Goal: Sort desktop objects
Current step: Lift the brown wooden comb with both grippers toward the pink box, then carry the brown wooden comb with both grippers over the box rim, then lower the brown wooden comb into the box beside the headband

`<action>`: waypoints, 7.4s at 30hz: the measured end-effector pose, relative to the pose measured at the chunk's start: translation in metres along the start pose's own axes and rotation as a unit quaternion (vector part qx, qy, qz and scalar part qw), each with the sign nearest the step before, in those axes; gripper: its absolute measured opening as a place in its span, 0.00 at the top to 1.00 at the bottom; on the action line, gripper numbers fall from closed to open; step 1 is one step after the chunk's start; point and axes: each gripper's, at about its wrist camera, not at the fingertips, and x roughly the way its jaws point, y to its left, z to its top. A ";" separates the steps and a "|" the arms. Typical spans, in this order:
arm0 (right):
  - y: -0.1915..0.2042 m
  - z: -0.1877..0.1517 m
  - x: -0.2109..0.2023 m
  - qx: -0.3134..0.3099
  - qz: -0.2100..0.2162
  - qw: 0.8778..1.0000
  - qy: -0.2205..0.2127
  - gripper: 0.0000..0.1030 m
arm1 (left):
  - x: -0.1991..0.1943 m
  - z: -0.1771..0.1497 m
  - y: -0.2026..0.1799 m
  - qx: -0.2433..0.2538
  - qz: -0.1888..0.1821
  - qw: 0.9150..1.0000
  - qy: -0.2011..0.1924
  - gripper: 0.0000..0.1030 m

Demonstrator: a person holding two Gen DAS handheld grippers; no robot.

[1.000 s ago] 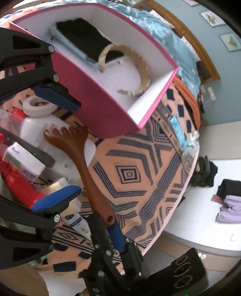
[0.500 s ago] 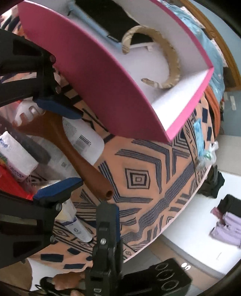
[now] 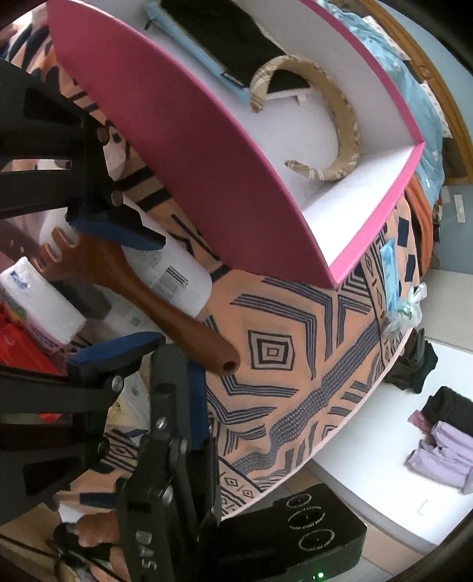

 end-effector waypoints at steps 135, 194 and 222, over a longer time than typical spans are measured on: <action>0.177 0.100 -0.034 -0.296 0.014 0.955 -0.024 0.80 | -0.132 0.032 0.050 -0.062 -0.088 0.978 -0.179 0.75; 0.150 0.167 0.046 -0.252 0.003 0.967 0.032 0.80 | -0.072 0.080 0.114 -0.141 -0.069 0.978 -0.134 0.75; 0.134 0.182 0.096 -0.240 -0.044 0.967 0.079 0.81 | -0.044 0.092 0.135 -0.174 -0.078 0.977 -0.099 0.75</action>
